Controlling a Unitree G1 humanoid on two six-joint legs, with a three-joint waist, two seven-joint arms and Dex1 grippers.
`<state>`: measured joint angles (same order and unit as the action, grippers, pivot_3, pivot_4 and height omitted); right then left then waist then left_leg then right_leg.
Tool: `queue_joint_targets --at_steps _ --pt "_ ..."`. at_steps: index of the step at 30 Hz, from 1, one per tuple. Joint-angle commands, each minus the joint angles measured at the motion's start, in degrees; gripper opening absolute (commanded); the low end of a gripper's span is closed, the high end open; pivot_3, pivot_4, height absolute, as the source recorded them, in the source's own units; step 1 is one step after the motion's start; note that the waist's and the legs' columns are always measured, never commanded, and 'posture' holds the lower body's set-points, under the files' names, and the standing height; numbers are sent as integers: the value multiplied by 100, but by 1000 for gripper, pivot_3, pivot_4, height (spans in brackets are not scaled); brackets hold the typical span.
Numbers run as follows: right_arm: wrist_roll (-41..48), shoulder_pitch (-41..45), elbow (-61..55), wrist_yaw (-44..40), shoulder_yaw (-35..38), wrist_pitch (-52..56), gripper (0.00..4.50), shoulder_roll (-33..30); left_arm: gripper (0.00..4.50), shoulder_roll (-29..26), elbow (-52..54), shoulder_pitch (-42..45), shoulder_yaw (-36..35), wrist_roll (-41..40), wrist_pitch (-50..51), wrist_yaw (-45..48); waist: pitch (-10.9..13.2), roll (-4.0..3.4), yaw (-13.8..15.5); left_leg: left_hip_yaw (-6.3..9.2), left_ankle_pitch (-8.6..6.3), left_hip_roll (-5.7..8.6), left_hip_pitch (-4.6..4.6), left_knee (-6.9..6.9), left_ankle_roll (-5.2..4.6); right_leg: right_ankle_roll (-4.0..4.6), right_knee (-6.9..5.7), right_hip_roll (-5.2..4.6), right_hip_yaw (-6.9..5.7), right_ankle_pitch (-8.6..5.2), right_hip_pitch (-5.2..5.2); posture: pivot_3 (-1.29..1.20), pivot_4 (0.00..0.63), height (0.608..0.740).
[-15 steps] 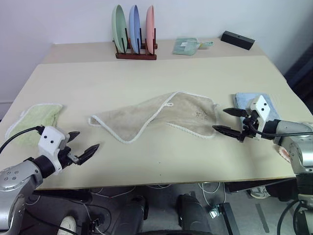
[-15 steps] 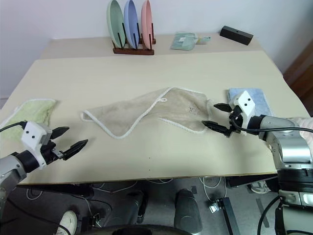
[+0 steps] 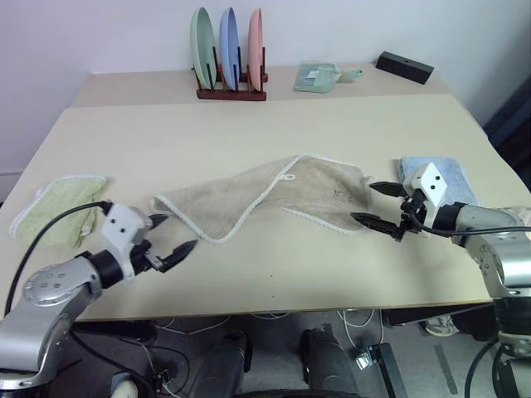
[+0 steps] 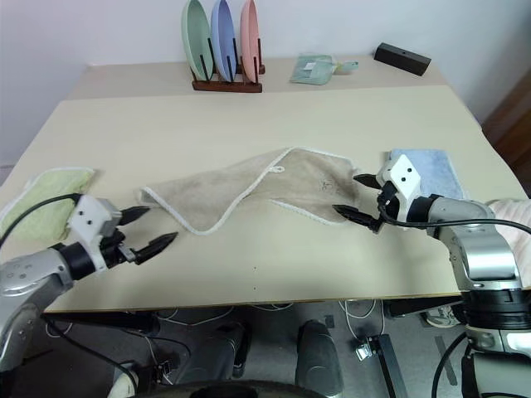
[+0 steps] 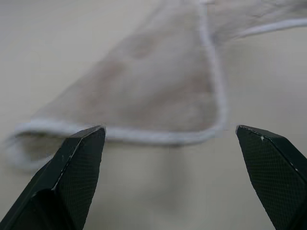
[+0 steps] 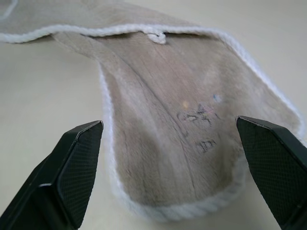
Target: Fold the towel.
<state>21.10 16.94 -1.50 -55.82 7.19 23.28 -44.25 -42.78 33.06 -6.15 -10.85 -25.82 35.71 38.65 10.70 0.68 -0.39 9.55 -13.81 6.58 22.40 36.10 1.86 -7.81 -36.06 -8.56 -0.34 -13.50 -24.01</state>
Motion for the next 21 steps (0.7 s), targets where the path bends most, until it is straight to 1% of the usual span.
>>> queue_joint_targets --at_steps 1,2,5,8,10,14,15,17,21 --pt "71 -25 -361 106 16 -77 4500 129 4456 -265 293 311 1016 835 -1 -193 0 1 5 -4 0 0 0 1 0 2 1 1 0 1 0 0 150 737" --pt "78 -40 -399 140 8 -67 4500 174 4456 -307 232 398 1234 1034 -32 -231 0 1 6 -8 0 0 1 1 0 2 1 1 1 2 0 0 150 737" --pt "61 -80 -436 221 -20 -98 4500 294 4456 -73 -107 803 1691 1380 -34 -468 1 1 3 -8 0 0 0 0 -1 1 2 1 3 2 -1 0 150 737" --pt "52 -122 -485 273 -30 -111 4500 353 4456 51 -414 1039 1977 1659 -78 -532 1 1 -7 -5 0 -1 0 0 -1 -2 0 3 3 3 -3 0 150 737" --pt "53 -137 -462 319 -13 -147 4500 388 4456 210 -893 1268 2259 1890 -203 -561 0 1 0 -6 0 0 0 -2 -1 -4 1 2 3 4 -3 0 150 737" --pt "72 -260 -640 453 32 -136 4500 427 4456 360 -1528 1389 2330 2014 -523 -461 -4 -4 87 -5 0 1 -4 4 -1 -10 0 2 3 8 3 0 150 737" --pt "102 -281 -675 466 80 -119 4500 412 4224 392 -1651 1443 2310 2043 -586 -471 -4 -4 108 -5 0 1 -6 5 -1 -10 0 1 5 8 4 0 150 737" --pt "151 -344 -762 497 131 -87 4500 398 3588 415 -1862 1524 2240 2079 -718 -481 -4 -4 120 -5 0 2 -6 7 -1 -11 1 1 6 9 5 0 150 737" --pt "168 -551 -952 576 132 -65 4500 423 1590 388 -2241 1642 2112 2125 -1031 -498 -5 -4 107 -2 0 -1 -9 5 -1 -11 -2 4 6 10 6 0 150 737"
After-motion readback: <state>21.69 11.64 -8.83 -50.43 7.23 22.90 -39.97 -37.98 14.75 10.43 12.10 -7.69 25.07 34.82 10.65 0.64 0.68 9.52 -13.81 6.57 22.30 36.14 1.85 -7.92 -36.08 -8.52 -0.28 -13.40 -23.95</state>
